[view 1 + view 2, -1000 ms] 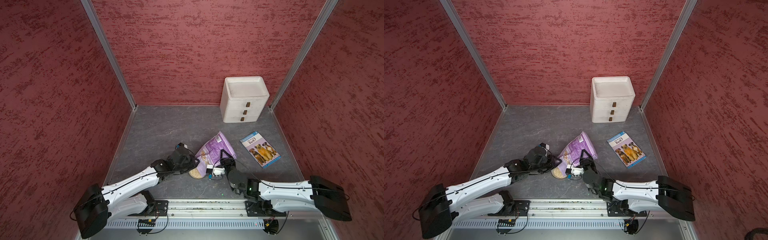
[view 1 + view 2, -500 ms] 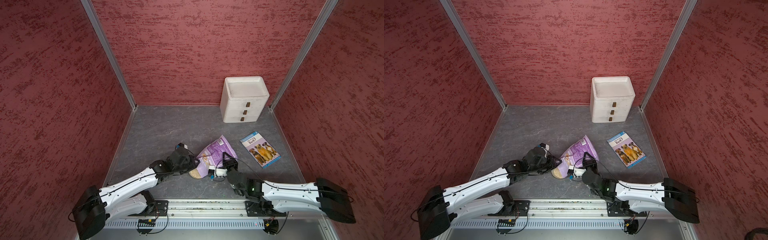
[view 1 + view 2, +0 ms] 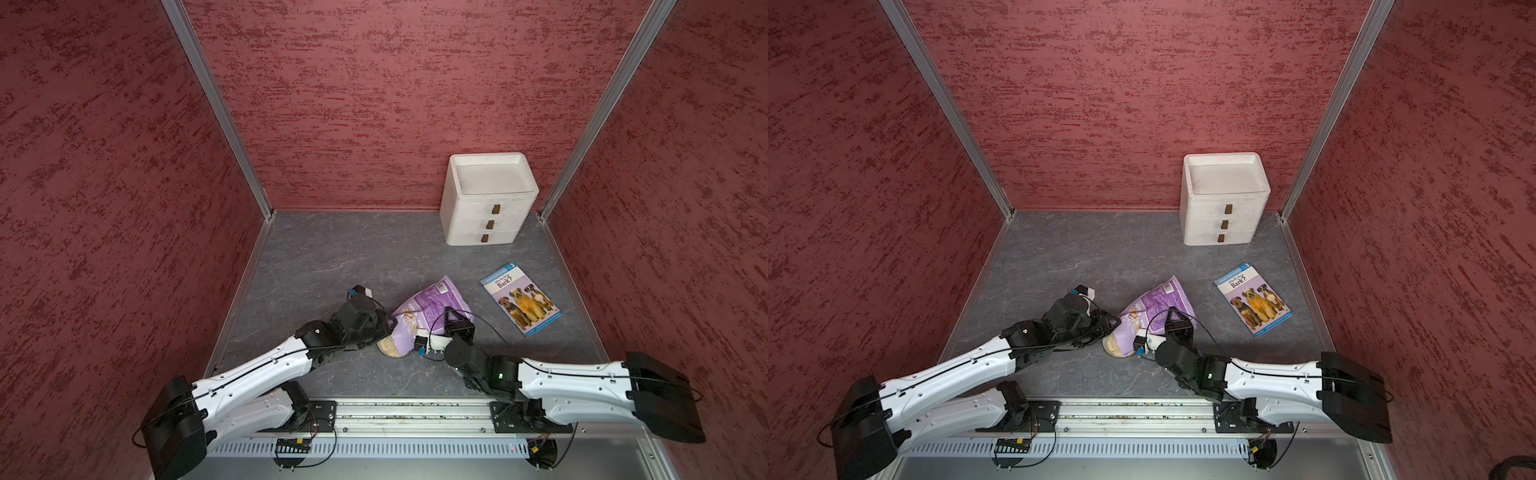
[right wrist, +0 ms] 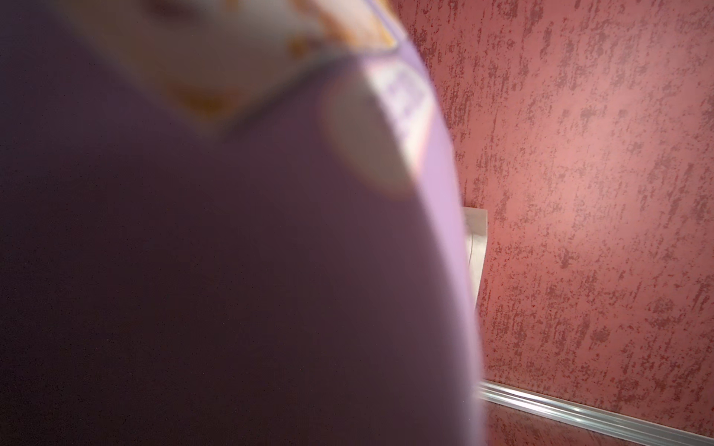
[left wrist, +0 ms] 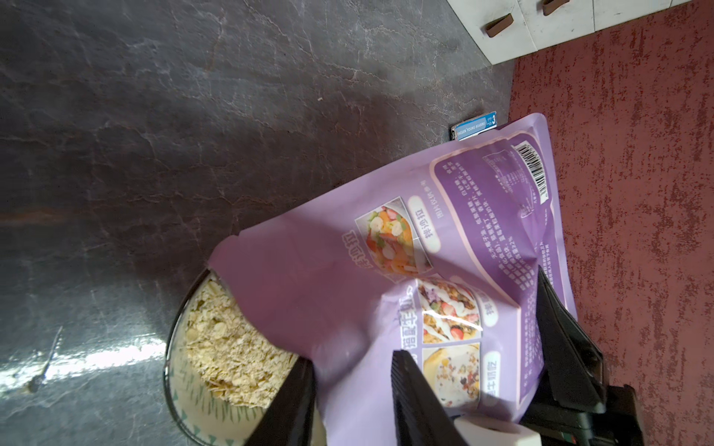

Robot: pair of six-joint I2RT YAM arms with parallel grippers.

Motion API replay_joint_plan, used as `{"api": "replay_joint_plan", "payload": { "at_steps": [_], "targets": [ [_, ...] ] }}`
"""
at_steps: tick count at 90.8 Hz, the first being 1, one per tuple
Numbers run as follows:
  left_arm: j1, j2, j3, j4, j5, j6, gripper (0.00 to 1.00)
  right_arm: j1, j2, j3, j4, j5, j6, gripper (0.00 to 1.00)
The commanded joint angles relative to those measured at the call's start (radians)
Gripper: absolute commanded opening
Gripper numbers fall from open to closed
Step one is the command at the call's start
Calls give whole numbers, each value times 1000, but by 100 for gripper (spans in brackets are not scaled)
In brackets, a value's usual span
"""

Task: Pour the oats into the breakfast bowl
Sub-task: Pour the oats into the bowl.

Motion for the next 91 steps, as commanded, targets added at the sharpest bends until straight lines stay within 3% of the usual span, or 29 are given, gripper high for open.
{"api": "replay_joint_plan", "payload": {
  "at_steps": [1, 28, 91],
  "targets": [
    [7, -25, 43, 13, -31, 26, 37, -5, 4, 62, -4, 47, 57, 0],
    [13, -42, 50, -3, -41, 32, 37, -13, 14, 93, -103, 75, 186, 0],
    [59, -124, 55, -73, -56, 51, 38, -31, -44, 112, -203, 14, 288, 0]
  ]
}}
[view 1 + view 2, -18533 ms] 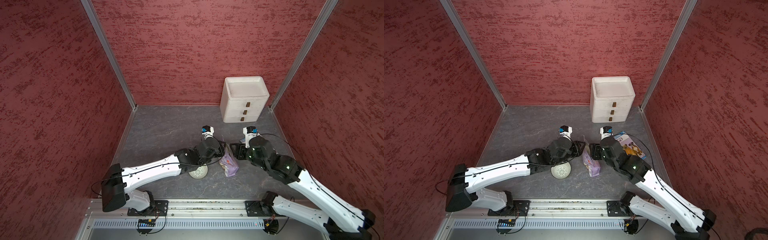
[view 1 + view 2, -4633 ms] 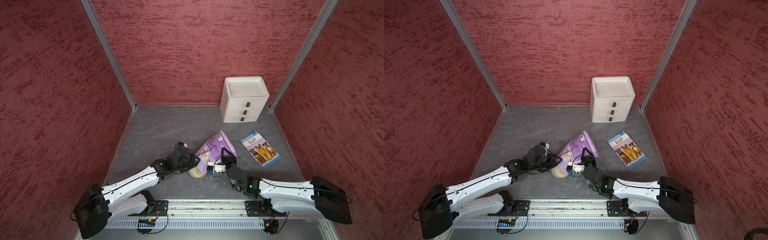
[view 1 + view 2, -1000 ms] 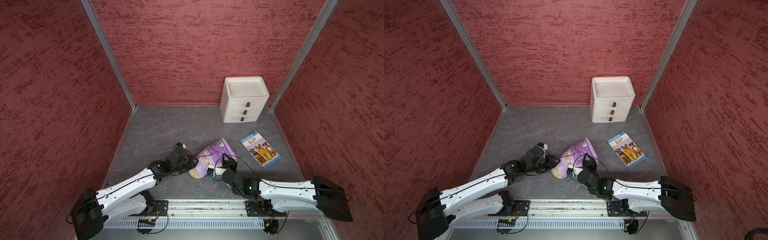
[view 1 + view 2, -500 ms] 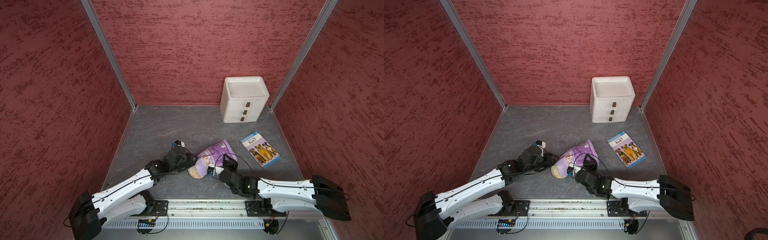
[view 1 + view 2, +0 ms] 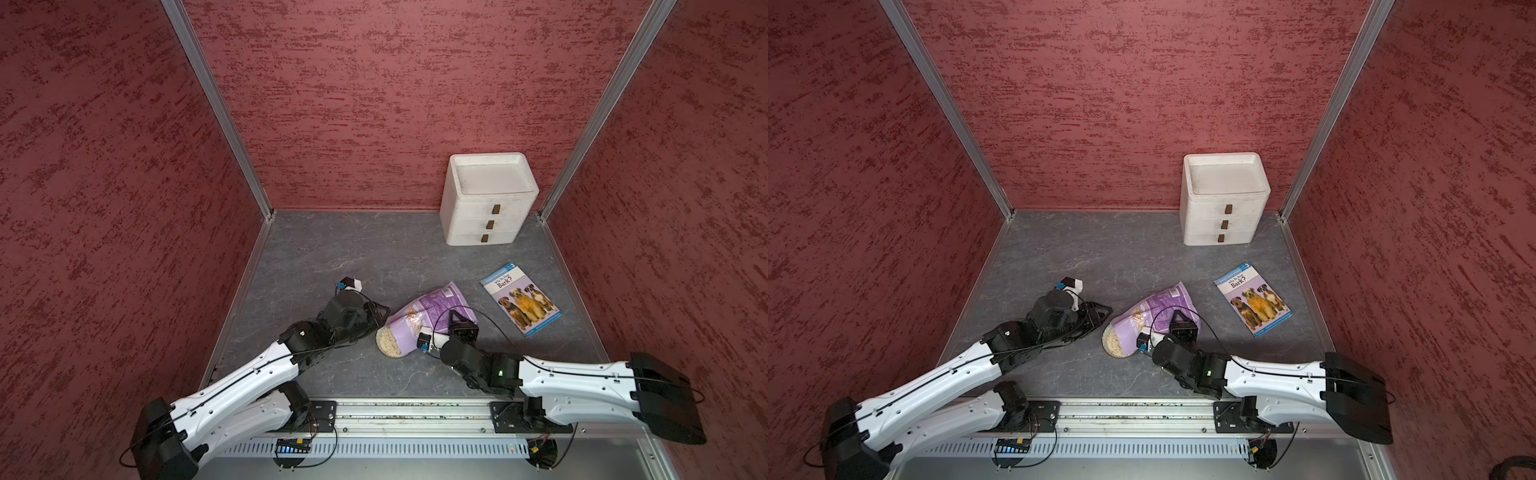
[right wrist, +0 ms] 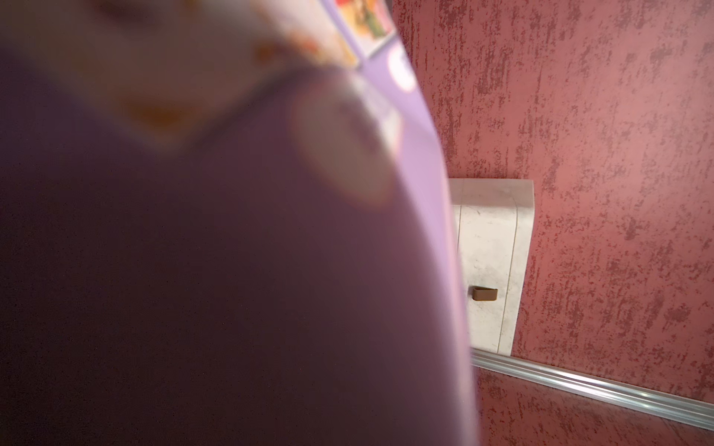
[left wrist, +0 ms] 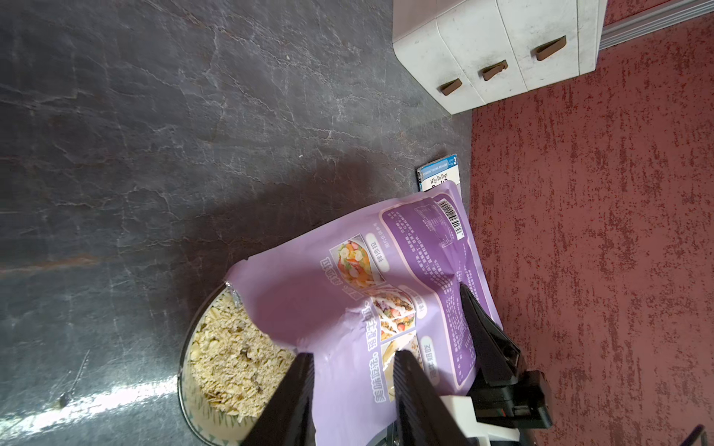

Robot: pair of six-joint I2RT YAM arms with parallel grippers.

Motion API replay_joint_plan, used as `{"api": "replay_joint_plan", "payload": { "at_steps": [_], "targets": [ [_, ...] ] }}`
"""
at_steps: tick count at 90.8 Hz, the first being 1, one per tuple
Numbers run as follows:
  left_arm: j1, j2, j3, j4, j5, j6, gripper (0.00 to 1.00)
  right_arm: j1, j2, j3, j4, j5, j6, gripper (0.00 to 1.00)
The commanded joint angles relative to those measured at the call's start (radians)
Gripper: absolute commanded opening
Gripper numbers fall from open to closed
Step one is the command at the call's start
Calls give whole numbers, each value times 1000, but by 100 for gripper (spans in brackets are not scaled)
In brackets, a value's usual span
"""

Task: Pour the oats into the breakfast bowl
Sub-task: Pour the oats into the bowl.

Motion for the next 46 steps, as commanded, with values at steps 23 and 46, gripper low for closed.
{"api": "replay_joint_plan", "payload": {
  "at_steps": [23, 46],
  "targets": [
    [20, -28, 24, -30, -11, 24, 38, -40, -39, 92, -42, 1, 121, 0],
    [31, -36, 32, -43, -10, 27, 38, -58, -65, 101, -60, -32, 170, 0]
  ]
}}
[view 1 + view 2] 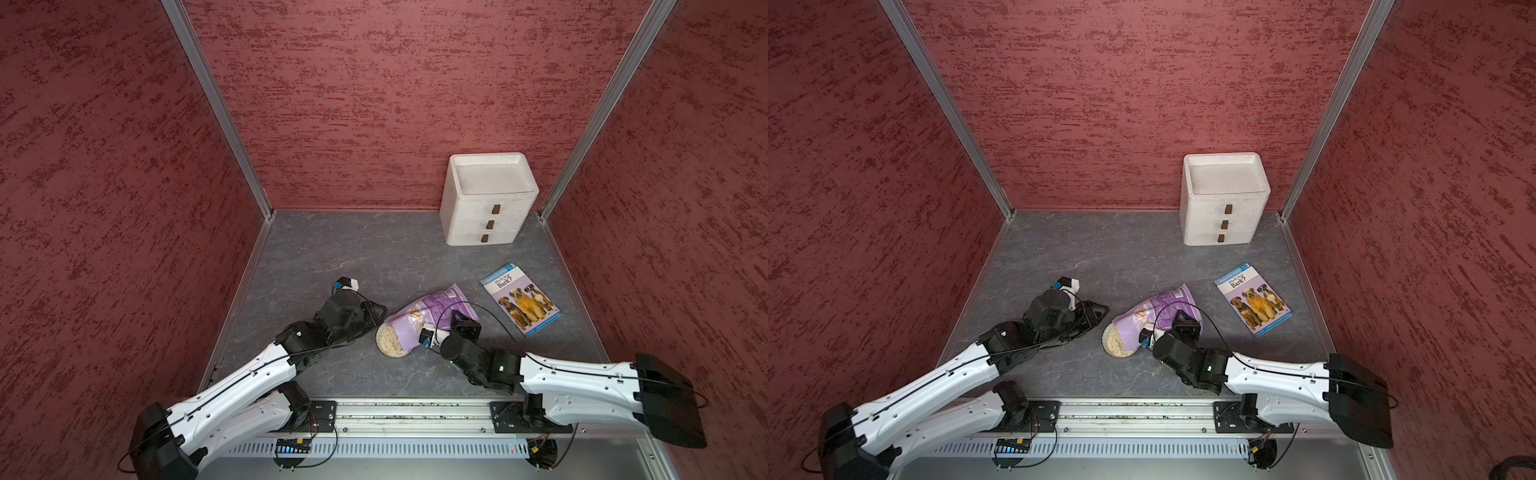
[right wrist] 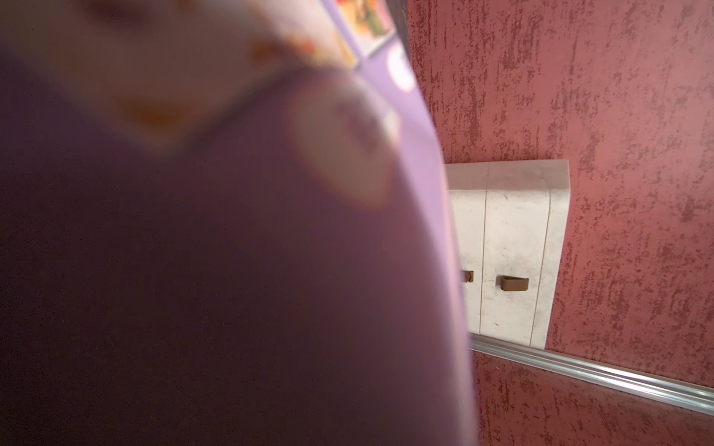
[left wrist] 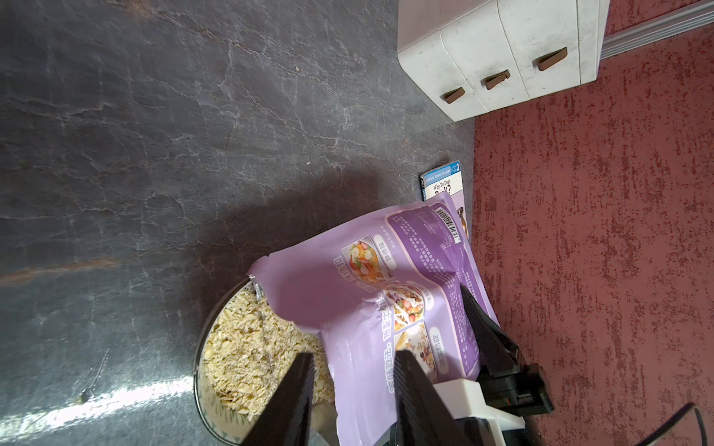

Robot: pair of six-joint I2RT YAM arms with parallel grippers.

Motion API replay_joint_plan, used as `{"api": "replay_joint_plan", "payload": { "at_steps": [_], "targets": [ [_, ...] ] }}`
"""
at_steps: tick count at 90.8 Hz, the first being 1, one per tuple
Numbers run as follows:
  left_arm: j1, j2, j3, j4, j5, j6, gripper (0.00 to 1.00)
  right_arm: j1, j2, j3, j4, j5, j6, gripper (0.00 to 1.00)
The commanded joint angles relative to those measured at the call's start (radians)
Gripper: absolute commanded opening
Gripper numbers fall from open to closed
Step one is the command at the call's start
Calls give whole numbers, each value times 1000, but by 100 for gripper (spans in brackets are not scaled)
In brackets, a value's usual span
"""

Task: Pour the oats into the breakfast bowl
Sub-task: Pour the oats into the bowl.

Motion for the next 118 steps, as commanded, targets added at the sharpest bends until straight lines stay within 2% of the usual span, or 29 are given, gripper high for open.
{"api": "replay_joint_plan", "payload": {
  "at_steps": [1, 12, 56, 70, 90, 118],
  "targets": [
    [10, -17, 29, -18, -11, 16, 38, -15, -55, 67, 51, 30, 61, 0],
    [15, -24, 28, -25, -12, 18, 38, -19, -74, 71, 43, 15, 67, 0],
    [57, -75, 39, -73, -15, 37, 39, -26, -136, 102, -23, -48, 264, 0],
    [65, -82, 41, -81, -15, 44, 39, -28, -157, 96, -22, -48, 277, 0],
    [67, -64, 38, -83, -7, 45, 39, -30, -143, 97, 9, 43, 160, 0],
    [63, -34, 19, -44, 22, 31, 39, -30, -124, 58, 189, 97, -132, 0]
  ]
}}
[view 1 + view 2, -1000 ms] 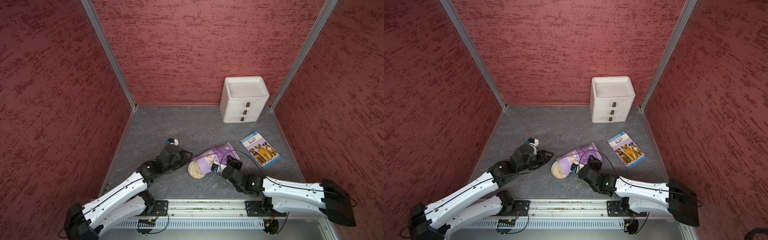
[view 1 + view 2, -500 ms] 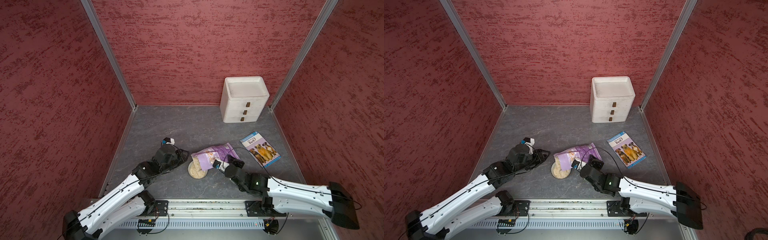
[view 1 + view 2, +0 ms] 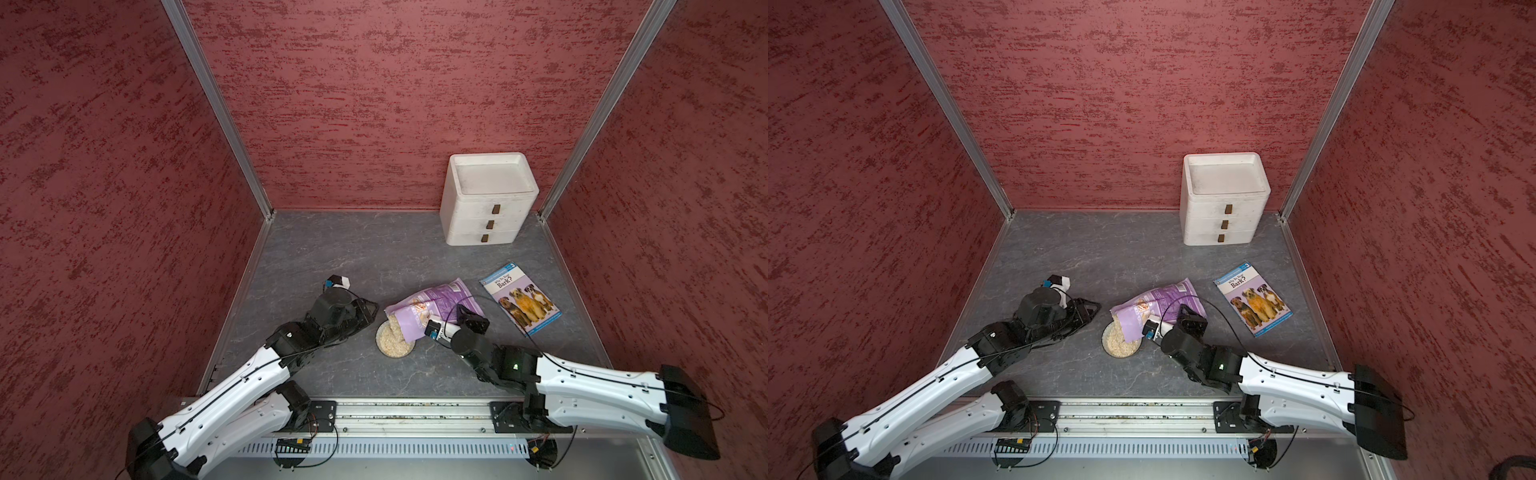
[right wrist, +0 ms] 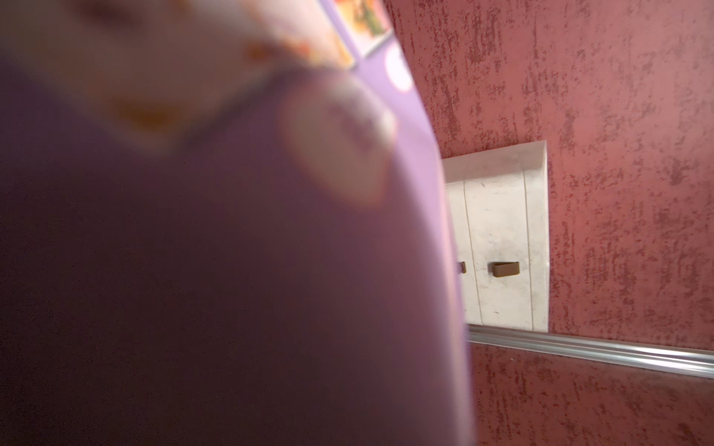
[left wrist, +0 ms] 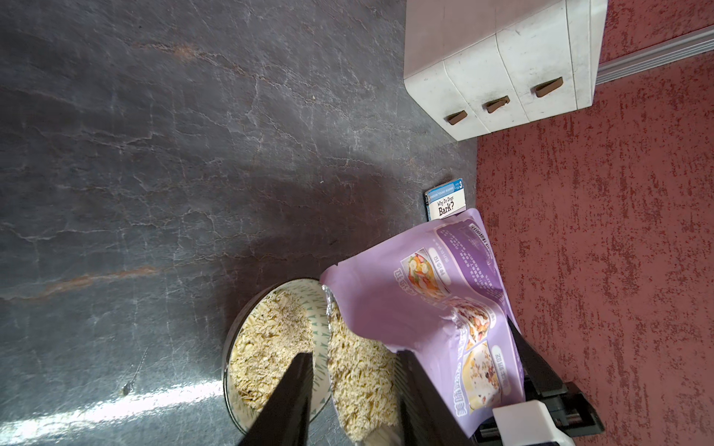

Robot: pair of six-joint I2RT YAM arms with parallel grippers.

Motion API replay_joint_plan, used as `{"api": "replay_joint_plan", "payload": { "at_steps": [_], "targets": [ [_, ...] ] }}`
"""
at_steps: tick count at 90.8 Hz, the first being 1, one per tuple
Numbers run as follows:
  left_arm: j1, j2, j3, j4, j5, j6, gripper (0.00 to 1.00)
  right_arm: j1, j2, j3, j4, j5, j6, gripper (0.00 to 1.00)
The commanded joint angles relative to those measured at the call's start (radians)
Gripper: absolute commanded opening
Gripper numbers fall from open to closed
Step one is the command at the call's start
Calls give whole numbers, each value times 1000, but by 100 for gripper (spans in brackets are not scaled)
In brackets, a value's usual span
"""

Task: Pour the oats into the breakfast bowl
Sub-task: Pour the oats into the bowl.

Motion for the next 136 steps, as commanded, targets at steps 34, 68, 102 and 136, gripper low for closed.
{"api": "replay_joint_plan", "payload": {
  "at_steps": [34, 68, 102, 136],
  "targets": [
    [-50, 98, -3, 110, 36, -22, 38, -22, 21, -30, 388, 117, -301, 0],
    [-98, 153, -6, 165, 31, -37, 38, -35, 42, -58, 470, 119, -421, 0],
    [-116, 183, -9, 189, 32, -44, 38, -38, 52, -80, 581, 115, -539, 0],
    [-128, 202, -11, 203, 29, -46, 38, -40, 59, -97, 645, 93, -638, 0]
  ]
}}
